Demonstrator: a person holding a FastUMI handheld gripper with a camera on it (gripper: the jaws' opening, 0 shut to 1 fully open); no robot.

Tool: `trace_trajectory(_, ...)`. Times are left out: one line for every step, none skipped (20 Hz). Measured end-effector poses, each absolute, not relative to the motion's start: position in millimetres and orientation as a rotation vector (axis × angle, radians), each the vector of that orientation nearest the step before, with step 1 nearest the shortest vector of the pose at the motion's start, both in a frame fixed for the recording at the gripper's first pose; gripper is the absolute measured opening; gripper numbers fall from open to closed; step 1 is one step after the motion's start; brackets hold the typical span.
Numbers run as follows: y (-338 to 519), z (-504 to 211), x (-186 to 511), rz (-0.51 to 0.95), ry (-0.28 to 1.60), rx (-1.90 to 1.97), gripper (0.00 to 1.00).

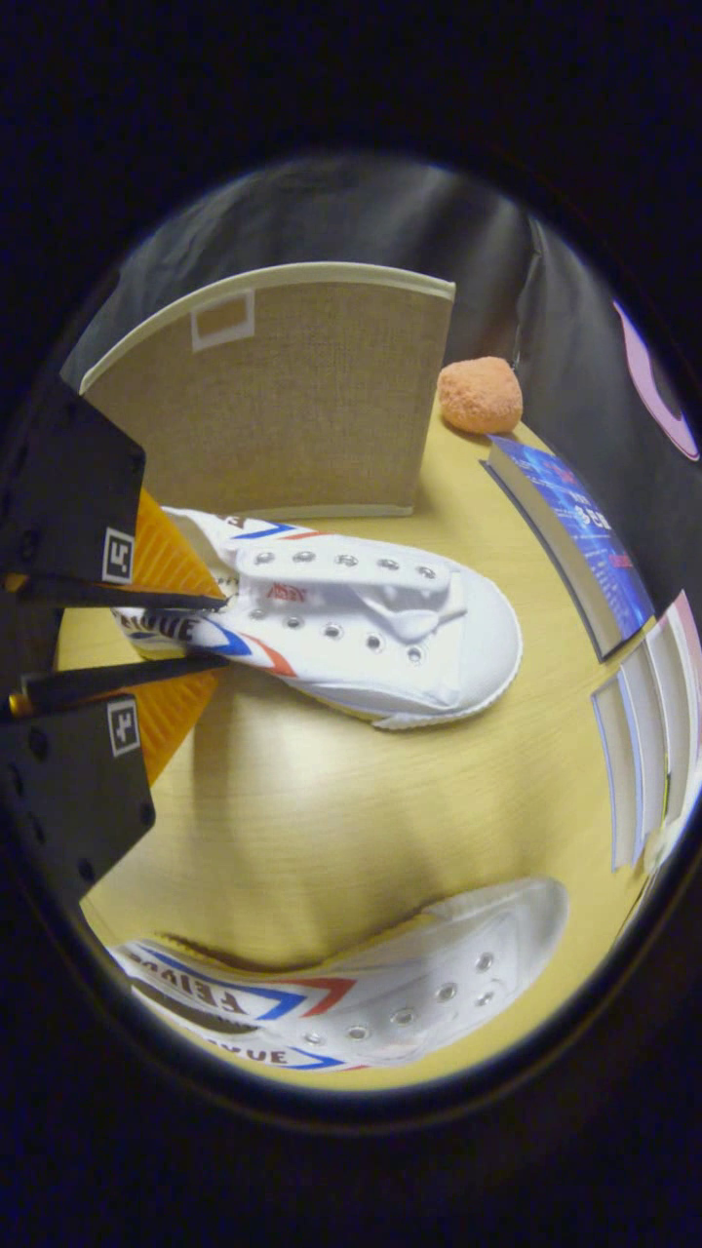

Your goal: Open the storage box then place both shoes into the box .Put the left shoe in first, then the right shoe, with the right side of both shoes facing outward in a uniform manner.

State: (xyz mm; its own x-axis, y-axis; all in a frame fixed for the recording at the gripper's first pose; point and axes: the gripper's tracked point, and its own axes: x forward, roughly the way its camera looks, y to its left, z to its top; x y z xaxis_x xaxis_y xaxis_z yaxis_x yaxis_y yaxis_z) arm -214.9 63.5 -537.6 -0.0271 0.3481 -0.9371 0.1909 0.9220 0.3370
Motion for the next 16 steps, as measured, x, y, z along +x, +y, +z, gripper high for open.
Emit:
trace_trajectory(64, -536, -213, 0.116, 1.62, 0.444, 0.21)
trace_trajectory(64, -538, -215, 0.109, 1.622, 0.454, 0.12)
trace_trajectory(63, -537, -215, 0.082, 1.618, 0.488, 0.12)
trace_trajectory(62, -538, -215, 0.081, 1.617, 0.503, 0.04)
trace_trajectory(61, -536, -212, 0.084, 1.602, 0.51, 0.04)
trace_trajectory(63, -536, -212, 0.09, 1.588, 0.516, 0.04)
trace_trajectory(63, -533, -211, 0.094, 1.573, 0.528, 0.04)
trace_trajectory(65, -527, -210, 0.099, 1.563, 0.55, 0.04)
trace_trajectory(67, -521, -208, 0.102, 1.554, 0.58, 0.04)
trace_trajectory(66, -512, -206, 0.105, 1.548, 0.615, 0.04)
trace_trajectory(64, -505, -203, 0.105, 1.541, 0.652, 0.04)
trace_trajectory(64, -498, -201, 0.108, 1.534, 0.69, 0.04)
trace_trajectory(63, -493, -201, 0.114, 1.53, 0.727, 0.04)
trace_trajectory(63, -486, -201, 0.124, 1.528, 0.757, 0.03)
trace_trajectory(64, -482, -200, 0.133, 1.527, 0.783, 0.03)
trace_trajectory(67, -479, -201, 0.146, 1.524, 0.813, 0.04)
